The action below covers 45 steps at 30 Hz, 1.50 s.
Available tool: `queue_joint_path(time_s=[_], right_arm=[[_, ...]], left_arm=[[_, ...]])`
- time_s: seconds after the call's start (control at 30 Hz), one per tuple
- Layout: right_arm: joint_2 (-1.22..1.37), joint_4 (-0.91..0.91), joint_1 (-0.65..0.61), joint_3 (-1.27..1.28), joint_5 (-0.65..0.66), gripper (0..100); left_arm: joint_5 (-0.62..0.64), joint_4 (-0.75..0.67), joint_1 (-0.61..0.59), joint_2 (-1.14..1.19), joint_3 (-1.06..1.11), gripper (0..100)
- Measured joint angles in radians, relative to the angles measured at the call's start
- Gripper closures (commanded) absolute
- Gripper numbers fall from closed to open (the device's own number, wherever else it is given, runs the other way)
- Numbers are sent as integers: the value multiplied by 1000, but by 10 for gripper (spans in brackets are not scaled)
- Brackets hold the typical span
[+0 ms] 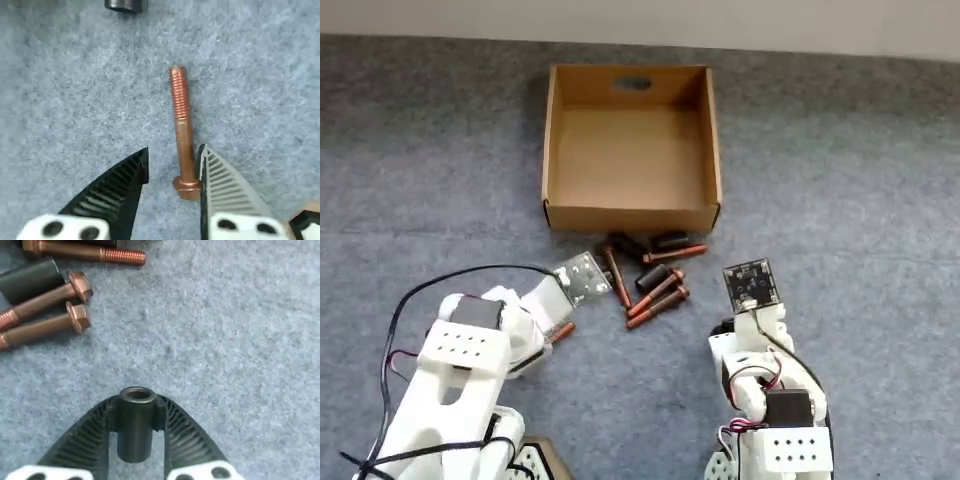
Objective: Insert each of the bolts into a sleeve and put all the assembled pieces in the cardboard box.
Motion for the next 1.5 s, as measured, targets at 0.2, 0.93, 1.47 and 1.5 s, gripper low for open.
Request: queue_joint_path(time_s=[0.2,0.93,1.47,1.5], right_arm=[[0,0,0,0,0,992],[0,0,0,0,0,992],[0,-3,0,0,0,992],[0,-3,0,0,0,992]], left_arm=[[290,184,0,0,-146,822],[918,23,3,0,72,822],[830,-92,3,-5,80,822],[773,-94,3,-5,80,822]])
